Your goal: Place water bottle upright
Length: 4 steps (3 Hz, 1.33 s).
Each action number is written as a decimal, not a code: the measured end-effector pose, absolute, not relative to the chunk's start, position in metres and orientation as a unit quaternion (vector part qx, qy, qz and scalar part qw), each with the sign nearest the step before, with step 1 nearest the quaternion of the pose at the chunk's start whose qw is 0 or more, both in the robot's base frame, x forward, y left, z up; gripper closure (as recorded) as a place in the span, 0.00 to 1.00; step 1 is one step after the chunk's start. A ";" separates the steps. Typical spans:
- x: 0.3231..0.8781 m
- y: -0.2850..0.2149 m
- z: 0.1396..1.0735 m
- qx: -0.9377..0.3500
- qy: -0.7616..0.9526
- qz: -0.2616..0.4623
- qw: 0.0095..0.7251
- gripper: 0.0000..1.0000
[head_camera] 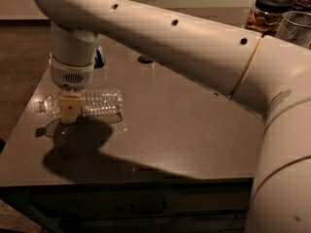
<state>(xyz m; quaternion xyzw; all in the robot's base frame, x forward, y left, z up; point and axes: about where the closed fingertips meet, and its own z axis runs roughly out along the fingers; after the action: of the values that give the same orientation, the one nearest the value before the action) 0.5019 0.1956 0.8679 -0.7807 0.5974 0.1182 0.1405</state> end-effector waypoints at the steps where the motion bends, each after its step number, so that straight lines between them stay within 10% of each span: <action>1: 0.513 0.187 0.886 -0.775 0.587 0.147 0.182 1.00; 4: 0.542 0.153 0.941 -0.734 0.574 0.180 0.314 1.00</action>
Offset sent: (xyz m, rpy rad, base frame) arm 0.0354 -0.0390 0.0603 0.3209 -0.0790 -0.0209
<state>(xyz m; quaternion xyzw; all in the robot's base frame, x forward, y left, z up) 0.5418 0.1532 0.9407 -0.7342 0.5742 0.1802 0.3145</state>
